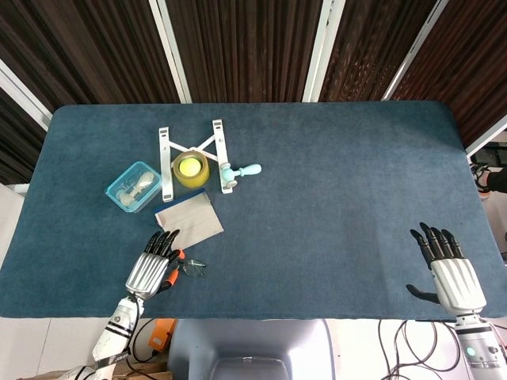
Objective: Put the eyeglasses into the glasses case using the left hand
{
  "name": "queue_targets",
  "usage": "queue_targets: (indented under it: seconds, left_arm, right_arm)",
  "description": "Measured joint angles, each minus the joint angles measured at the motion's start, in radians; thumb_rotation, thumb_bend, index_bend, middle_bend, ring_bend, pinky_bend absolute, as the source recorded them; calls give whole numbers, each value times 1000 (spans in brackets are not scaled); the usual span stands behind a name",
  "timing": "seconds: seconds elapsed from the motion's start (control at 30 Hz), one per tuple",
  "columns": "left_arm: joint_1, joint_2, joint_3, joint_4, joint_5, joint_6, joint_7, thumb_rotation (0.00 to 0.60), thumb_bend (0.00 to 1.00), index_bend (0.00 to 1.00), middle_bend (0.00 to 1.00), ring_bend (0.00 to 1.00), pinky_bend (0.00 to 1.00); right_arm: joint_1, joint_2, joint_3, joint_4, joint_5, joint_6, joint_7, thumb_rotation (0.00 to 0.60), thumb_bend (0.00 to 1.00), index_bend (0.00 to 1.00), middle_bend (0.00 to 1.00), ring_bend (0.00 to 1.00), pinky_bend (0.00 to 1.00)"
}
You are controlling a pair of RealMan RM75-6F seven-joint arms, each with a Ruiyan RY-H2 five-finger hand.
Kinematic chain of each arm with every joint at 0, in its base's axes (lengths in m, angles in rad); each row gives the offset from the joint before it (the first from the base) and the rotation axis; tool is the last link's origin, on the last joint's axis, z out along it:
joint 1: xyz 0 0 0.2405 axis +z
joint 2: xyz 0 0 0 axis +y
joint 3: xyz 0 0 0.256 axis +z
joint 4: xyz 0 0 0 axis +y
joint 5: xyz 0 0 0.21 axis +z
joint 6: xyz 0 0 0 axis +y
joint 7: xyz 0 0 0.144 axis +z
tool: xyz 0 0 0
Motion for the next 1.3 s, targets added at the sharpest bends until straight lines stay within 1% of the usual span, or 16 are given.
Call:
queue_targets:
  seconds: [0.2, 0.47, 0.83, 1.0, 1.3]
  left_arm:
    - [-17, -17, -6, 18, -34, -23, 18, 600, 386, 407, 0, 0, 26]
    - [-29, -25, -5, 32, -60, -36, 31, 600, 386, 478, 5, 0, 28]
    - [-34, -31, 3, 36, -68, -23, 29, 600, 390, 594, 57, 0, 33]
    - [-33, -35, 7, 39, -62, -7, 19, 600, 410, 642, 91, 0, 39]
    - [-33, -30, 4, 31, -59, 16, 9, 600, 450, 658, 111, 4, 42]
  right_arm:
    - [0, 3, 1, 0, 1, 0, 5, 600, 176, 0, 0, 0, 0]
    - [1, 2, 1, -1, 2, -1, 3, 600, 176, 0, 0, 0, 0]
    - [1, 1, -1, -1, 1, -2, -2, 600, 176, 0, 0, 0, 0]
    - [1, 0, -2, -1, 0, -3, -3, 600, 176, 0, 0, 0, 0]
    - [1, -1, -4, -2, -1, -3, -8, 600, 176, 0, 0, 0, 0]
